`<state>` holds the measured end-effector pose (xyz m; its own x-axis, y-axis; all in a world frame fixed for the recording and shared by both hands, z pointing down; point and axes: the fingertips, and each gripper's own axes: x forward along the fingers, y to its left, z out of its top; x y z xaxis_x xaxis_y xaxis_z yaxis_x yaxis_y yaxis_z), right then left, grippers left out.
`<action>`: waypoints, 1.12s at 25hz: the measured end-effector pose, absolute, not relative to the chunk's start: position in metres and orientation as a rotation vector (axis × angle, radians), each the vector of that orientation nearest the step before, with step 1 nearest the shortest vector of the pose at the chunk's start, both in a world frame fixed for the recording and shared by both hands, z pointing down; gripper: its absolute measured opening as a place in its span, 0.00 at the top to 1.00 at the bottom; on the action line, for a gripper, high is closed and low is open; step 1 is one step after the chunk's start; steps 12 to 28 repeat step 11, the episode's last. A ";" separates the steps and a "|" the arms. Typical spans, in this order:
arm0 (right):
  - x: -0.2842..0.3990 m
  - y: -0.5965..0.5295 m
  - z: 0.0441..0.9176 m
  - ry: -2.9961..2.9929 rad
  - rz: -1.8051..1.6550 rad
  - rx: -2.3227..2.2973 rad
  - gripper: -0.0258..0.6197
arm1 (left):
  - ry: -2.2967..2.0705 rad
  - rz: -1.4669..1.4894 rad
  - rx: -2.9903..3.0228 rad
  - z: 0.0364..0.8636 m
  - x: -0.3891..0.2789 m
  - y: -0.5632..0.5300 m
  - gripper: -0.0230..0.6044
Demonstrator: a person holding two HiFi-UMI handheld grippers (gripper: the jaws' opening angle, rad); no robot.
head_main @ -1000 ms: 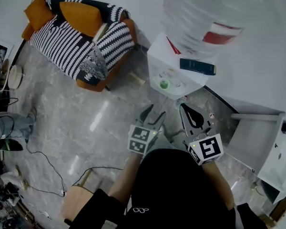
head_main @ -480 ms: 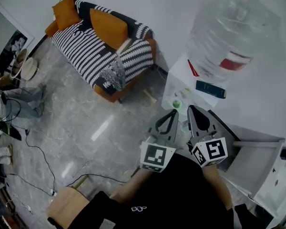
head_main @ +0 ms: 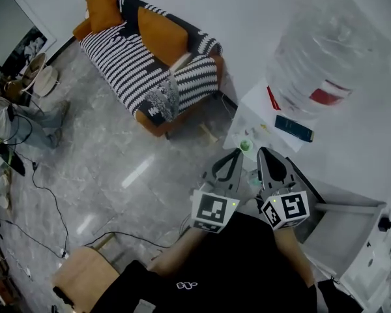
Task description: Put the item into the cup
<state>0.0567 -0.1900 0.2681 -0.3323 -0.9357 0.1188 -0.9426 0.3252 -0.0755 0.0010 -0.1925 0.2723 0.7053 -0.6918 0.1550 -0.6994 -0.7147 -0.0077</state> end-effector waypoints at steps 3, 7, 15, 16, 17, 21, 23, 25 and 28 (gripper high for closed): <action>0.049 -0.190 0.266 -2.527 0.173 1.744 0.95 | -1.177 0.233 2.854 0.272 -0.002 -0.191 0.94; 0.046 -0.189 0.265 -2.550 0.150 1.709 0.95 | -1.207 0.218 2.823 0.269 -0.003 -0.190 0.94; 0.051 -0.190 0.265 -2.559 0.154 1.699 0.95 | -1.212 0.214 2.817 0.269 0.004 -0.191 0.94; 0.051 -0.190 0.265 -2.559 0.154 1.699 0.95 | -1.212 0.214 2.817 0.269 0.004 -0.191 0.94; 0.051 -0.190 0.265 -2.559 0.154 1.699 0.95 | -1.212 0.214 2.817 0.269 0.004 -0.191 0.94; 0.051 -0.190 0.265 -2.559 0.154 1.699 0.95 | -1.212 0.214 2.817 0.269 0.004 -0.191 0.94; 0.051 -0.190 0.265 -2.559 0.154 1.699 0.95 | -1.212 0.214 2.817 0.269 0.004 -0.191 0.94; 0.051 -0.190 0.265 -2.559 0.154 1.699 0.95 | -1.212 0.214 2.817 0.269 0.004 -0.191 0.94; 0.051 -0.190 0.265 -2.559 0.154 1.699 0.95 | -1.212 0.214 2.817 0.269 0.004 -0.191 0.94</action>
